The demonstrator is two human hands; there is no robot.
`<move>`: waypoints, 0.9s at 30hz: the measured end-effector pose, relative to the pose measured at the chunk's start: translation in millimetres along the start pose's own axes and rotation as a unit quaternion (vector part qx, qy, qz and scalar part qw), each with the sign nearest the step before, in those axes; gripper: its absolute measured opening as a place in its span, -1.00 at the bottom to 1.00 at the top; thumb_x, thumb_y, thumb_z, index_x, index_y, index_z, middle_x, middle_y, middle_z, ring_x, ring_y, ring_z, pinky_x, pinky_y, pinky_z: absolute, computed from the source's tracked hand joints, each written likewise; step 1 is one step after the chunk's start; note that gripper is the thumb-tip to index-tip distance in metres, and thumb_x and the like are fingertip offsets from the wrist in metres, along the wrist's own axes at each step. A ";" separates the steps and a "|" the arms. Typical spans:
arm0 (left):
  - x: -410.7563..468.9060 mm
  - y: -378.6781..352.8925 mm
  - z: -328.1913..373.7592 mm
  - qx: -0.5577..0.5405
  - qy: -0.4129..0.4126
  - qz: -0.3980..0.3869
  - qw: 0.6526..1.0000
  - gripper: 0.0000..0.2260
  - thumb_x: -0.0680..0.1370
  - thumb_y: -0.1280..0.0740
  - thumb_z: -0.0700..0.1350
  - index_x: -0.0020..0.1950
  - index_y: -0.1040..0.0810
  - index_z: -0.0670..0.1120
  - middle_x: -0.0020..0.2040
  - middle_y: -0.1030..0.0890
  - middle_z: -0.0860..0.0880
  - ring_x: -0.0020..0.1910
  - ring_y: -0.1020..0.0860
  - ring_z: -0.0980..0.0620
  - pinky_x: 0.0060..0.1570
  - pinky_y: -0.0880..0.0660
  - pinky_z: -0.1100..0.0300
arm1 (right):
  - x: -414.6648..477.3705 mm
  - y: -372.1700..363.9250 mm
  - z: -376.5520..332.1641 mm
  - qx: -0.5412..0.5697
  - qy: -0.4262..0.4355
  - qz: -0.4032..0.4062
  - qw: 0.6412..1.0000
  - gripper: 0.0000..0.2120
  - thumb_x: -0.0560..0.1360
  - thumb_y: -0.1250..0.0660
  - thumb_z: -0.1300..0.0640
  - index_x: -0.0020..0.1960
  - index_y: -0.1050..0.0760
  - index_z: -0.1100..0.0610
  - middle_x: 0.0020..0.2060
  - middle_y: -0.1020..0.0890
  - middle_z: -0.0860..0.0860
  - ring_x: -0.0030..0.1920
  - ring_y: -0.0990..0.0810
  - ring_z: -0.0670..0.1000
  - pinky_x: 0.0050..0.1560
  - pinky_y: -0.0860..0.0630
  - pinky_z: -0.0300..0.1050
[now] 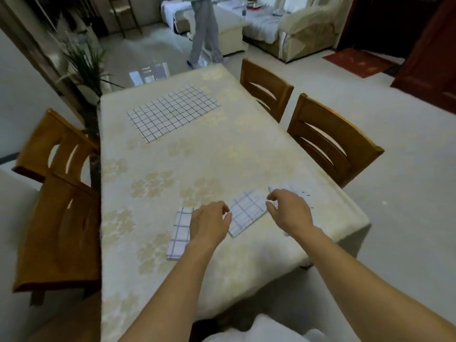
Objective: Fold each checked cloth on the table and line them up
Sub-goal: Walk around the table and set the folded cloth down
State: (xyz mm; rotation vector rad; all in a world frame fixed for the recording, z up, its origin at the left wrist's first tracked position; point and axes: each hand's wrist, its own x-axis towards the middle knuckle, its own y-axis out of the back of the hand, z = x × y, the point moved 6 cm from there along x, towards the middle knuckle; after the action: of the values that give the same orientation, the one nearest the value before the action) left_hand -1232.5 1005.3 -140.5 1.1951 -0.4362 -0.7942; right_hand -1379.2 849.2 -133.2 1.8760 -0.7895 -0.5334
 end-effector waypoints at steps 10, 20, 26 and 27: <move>-0.3 -41.5 252.0 -0.021 -0.113 -0.004 0.993 -0.74 0.63 -0.28 0.14 0.20 -0.65 0.08 0.15 -0.68 0.12 0.08 -0.61 0.09 0.23 -0.54 0.04 | -41.9 126.7 191.5 0.089 -0.089 0.090 0.988 -0.77 0.56 -0.33 -0.10 0.18 -0.56 -0.07 0.07 -0.65 -0.13 -0.03 -0.62 -0.06 0.04 -0.54 -0.20; 29.0 -89.0 411.6 -0.037 -0.207 -0.040 0.977 -0.77 0.62 -0.33 0.12 0.19 -0.65 0.08 0.12 -0.67 0.13 -0.03 -0.57 0.18 0.13 -0.48 0.26 | -48.1 187.9 334.8 0.126 -0.161 0.148 0.968 -0.81 0.58 -0.32 -0.03 0.16 -0.57 -0.01 0.07 -0.65 -0.08 0.06 -0.61 -0.08 0.10 -0.58 -0.13; 76.4 -130.8 523.3 -0.065 -0.288 -0.067 0.953 -0.74 0.63 -0.29 0.11 0.22 -0.64 0.04 0.11 -0.67 0.11 0.04 -0.61 0.13 0.12 -0.55 0.17 | -32.4 239.9 426.8 0.111 -0.201 0.171 0.958 -0.81 0.56 -0.33 -0.01 0.10 -0.62 0.02 0.01 -0.68 -0.09 0.03 -0.63 -0.04 0.13 -0.56 -0.04; 86.1 -136.4 545.8 -0.071 -0.304 -0.068 0.948 -0.74 0.63 -0.29 0.11 0.21 -0.64 0.04 0.11 -0.67 0.10 0.05 -0.61 0.12 0.13 -0.55 0.15 | -28.2 250.6 443.7 0.104 -0.212 0.175 0.956 -0.81 0.56 -0.33 -0.01 0.10 -0.62 0.02 0.00 -0.68 -0.09 0.03 -0.63 -0.04 0.13 -0.56 -0.06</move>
State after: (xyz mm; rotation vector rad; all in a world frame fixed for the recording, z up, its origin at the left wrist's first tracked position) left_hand -1590.6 565.2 -96.2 0.8334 -0.7915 -1.2985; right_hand -1765.1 518.4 -86.9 1.7704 -1.4805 -0.6549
